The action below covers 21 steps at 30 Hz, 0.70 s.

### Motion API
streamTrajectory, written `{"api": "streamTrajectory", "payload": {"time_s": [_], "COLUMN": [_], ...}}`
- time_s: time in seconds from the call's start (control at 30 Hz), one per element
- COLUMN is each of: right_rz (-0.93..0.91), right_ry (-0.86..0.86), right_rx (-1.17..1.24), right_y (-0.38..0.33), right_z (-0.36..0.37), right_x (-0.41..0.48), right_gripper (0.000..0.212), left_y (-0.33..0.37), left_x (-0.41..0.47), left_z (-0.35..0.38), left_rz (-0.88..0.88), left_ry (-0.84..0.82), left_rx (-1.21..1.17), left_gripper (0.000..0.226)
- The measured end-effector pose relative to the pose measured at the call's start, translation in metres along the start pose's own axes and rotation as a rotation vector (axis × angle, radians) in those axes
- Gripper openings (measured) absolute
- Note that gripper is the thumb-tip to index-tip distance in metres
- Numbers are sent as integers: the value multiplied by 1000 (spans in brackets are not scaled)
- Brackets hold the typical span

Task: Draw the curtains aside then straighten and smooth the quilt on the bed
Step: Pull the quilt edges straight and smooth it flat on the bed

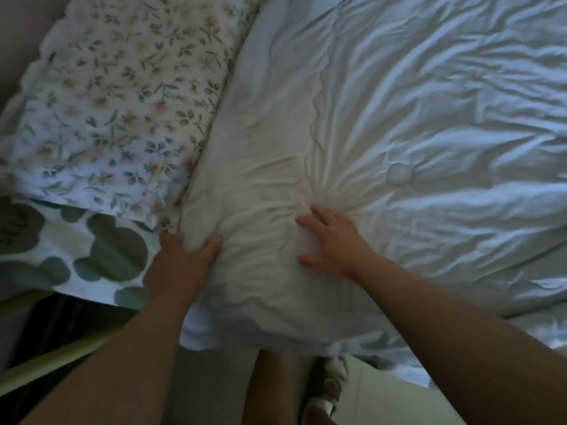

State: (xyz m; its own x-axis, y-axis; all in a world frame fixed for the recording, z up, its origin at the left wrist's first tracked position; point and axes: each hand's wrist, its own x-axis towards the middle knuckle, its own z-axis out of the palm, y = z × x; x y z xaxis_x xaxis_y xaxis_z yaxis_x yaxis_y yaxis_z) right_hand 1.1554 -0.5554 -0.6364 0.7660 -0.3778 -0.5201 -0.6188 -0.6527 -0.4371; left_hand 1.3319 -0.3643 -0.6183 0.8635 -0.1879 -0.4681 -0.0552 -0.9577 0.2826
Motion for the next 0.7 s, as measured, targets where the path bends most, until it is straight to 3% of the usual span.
{"api": "streamTrajectory", "payload": {"time_s": [0.13, 0.3, 0.4, 0.57, 0.63, 0.7], "right_rz": [-49, -145, -176, -94, -73, -52], "right_ry": [-81, -72, 6, 71, 79, 101], "right_rx": [-63, -216, -323, -303, -270, -254], "right_y": [2, 7, 15, 16, 13, 11], "right_z": [14, 46, 59, 63, 67, 70], "right_x": [-43, -83, -95, -102, -106, -112], "right_gripper": [102, 119, 107, 78, 76, 82], "left_y": [-41, -54, -65, -63, -55, -46], "left_x": [-39, -35, -6, -10, -29, -49], "left_z": [12, 1, -20, -3, 6, 16], "left_rz": [-35, 37, 74, 64, 131, 306], "left_ry": [-60, 24, 84, 14, 83, 140], "left_rx": [3, 25, 153, 318, 425, 443], "left_gripper": [85, 64, 68, 67, 70, 74]}}
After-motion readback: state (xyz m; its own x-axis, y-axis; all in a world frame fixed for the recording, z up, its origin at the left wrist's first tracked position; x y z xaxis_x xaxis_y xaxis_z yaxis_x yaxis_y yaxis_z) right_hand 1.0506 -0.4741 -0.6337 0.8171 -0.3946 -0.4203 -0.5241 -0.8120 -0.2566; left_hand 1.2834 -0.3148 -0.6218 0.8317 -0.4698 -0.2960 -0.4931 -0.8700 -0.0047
